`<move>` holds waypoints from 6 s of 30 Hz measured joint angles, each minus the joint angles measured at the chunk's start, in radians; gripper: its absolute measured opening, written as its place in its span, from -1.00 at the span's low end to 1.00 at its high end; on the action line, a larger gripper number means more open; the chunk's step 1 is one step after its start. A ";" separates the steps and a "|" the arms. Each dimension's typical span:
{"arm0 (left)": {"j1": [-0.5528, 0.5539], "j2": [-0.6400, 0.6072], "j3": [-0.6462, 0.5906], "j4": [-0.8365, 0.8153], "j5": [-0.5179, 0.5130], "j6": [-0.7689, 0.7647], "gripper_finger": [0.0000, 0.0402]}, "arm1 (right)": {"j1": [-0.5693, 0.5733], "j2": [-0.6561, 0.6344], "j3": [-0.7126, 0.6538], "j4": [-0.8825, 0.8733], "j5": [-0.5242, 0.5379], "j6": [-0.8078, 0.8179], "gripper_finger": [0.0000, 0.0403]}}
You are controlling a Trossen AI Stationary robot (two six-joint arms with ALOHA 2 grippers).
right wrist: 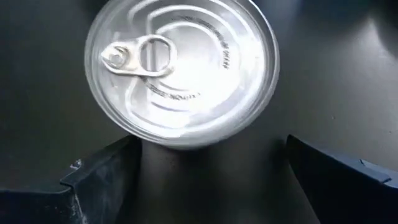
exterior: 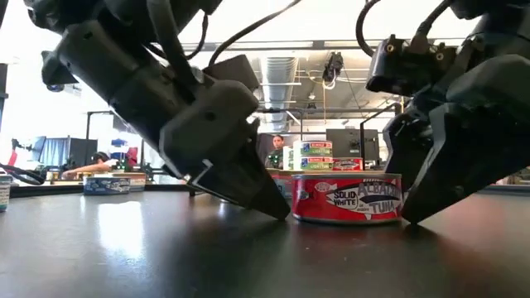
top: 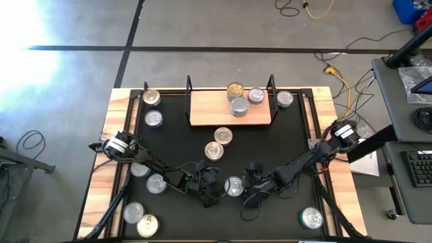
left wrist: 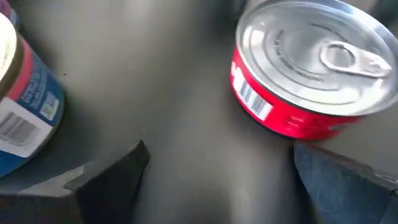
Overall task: Stack canned seafood by type on shelf
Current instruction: Stack the red tuna can on top of the other red tuna can on the shelf
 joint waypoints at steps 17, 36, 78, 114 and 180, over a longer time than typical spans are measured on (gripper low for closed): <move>0.010 0.089 0.100 -0.010 -0.071 -0.012 0.98 | -0.037 0.050 0.003 0.154 0.019 -0.095 0.99; 0.011 0.132 0.175 0.020 -0.125 -0.016 0.86 | -0.055 0.081 0.002 0.136 0.012 -0.106 0.94; 0.407 -0.570 0.002 -0.067 0.213 0.429 0.85 | -0.879 -0.349 0.415 -0.670 -0.168 -0.478 0.89; 0.614 -0.432 0.117 0.047 0.266 0.264 0.85 | -1.256 -0.021 0.629 -0.808 -0.229 -1.016 0.89; 0.724 -0.030 0.485 0.086 0.449 0.540 -0.20 | -1.260 0.025 0.612 -0.794 -0.386 -0.999 0.91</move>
